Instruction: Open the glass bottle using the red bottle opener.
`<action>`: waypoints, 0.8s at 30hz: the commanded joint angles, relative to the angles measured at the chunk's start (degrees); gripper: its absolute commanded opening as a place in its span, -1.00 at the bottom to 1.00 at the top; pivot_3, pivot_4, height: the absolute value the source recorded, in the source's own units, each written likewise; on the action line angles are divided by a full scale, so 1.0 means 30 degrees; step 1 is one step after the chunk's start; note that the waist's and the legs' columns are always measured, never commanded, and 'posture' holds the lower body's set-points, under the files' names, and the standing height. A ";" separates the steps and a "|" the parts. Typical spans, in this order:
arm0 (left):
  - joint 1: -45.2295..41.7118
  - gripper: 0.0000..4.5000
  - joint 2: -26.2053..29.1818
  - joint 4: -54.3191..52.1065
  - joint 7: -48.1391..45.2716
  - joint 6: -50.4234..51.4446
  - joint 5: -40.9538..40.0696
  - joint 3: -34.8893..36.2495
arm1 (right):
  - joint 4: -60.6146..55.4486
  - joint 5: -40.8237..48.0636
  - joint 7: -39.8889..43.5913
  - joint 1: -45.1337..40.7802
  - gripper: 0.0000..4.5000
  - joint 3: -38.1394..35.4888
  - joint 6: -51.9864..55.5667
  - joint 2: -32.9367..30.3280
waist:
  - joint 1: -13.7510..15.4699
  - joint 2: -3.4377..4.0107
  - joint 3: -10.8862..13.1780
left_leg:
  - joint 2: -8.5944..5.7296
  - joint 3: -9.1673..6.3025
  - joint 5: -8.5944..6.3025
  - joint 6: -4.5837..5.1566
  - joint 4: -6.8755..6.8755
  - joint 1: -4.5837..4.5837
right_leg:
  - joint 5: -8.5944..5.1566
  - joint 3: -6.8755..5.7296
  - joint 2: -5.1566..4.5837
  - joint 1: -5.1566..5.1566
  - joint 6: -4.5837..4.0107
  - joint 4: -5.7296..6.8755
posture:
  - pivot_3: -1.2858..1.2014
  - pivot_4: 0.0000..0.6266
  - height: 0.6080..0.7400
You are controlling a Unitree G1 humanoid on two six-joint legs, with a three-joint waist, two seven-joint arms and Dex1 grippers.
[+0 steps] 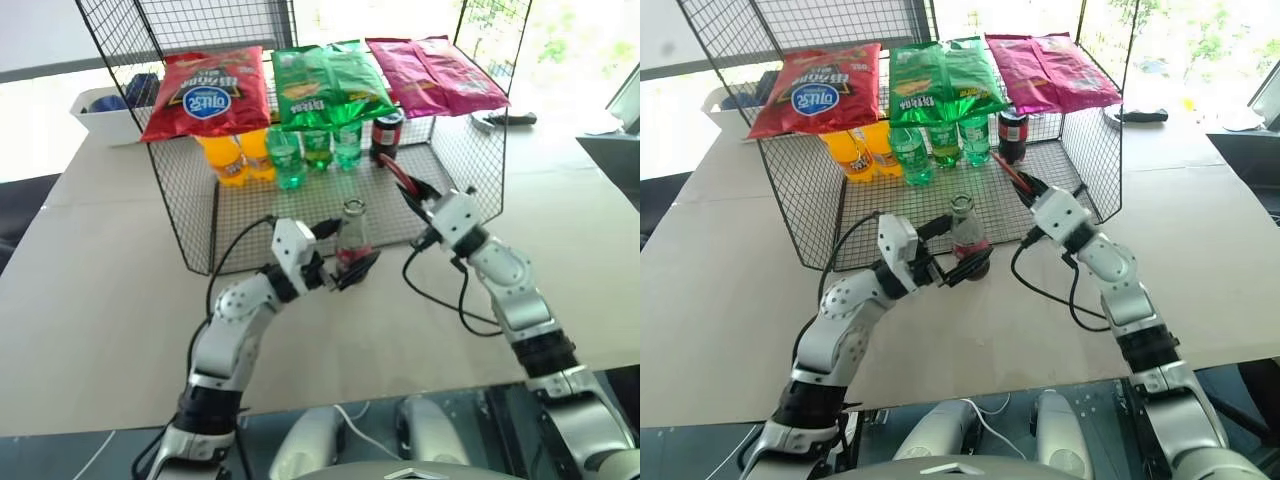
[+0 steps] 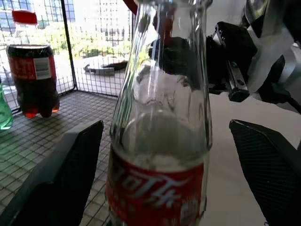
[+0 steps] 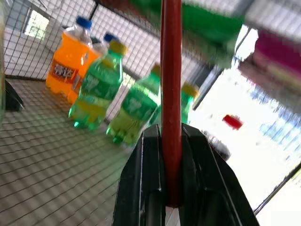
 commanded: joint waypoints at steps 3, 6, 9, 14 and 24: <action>0.1887 0.97 0.1110 -0.1710 0.0647 0.0006 -0.0032 0.1306 | -0.4965 0.3825 0.1792 0.3136 -1.00 -0.1149 0.7260 -0.1204 | -0.0003 0.0004 0.0001 | 0.0003 -0.0001 -0.0002 0.0001 -0.0001 0.0005 | 0.0000 -0.0001 -0.0004 0.0002 0.0000 0.0001 | 0.03 -0.52 0.91; 0.3221 1.00 0.1551 -0.2262 0.0944 0.0141 -0.0180 0.1963 | -0.6595 0.5076 0.2473 0.4654 -0.35 -0.1489 0.9947 -0.2054 | -0.0009 0.0006 0.0003 | 0.0010 -0.0002 -0.0002 0.0000 -0.0002 0.0008 | -0.0001 -0.0001 -0.0053 0.0005 0.0000 0.0004 | 0.03 -0.52 0.91; 0.4659 1.00 0.1841 -0.2921 0.1179 0.0121 -0.0344 0.2543 | -0.7234 0.5148 0.2713 0.5478 0.29 -0.1967 1.0753 -0.2748 | -0.0035 0.0009 0.0003 | 0.0010 0.0007 -0.0005 0.0002 -0.0002 0.0009 | -0.0002 0.0001 -0.0064 0.0006 0.0002 0.0003 | 0.03 -0.52 0.91; 0.6805 1.00 0.1987 -0.3301 0.2265 0.0143 -0.0054 0.3878 | -0.6638 0.4216 0.3283 0.6137 0.98 -0.3195 0.8321 -0.3637 | 0.0001 0.0007 0.0003 | 0.0007 0.0012 -0.0005 0.0001 0.0005 0.0011 | -0.0003 -0.0018 -0.0081 0.0021 0.0009 -0.0003 | 0.03 -0.52 0.91; 0.8666 1.00 0.2320 -0.2600 0.3097 -0.0193 0.0564 0.5298 | -0.4527 0.6546 0.8393 0.8870 0.98 -0.6527 0.5358 -0.5758 | 0.0026 0.0001 0.0003 | 0.0007 -0.0003 -0.0006 0.0003 0.0011 0.0020 | -0.0005 -0.0056 -0.0100 0.0058 0.0012 -0.0022 | 0.03 -0.52 0.91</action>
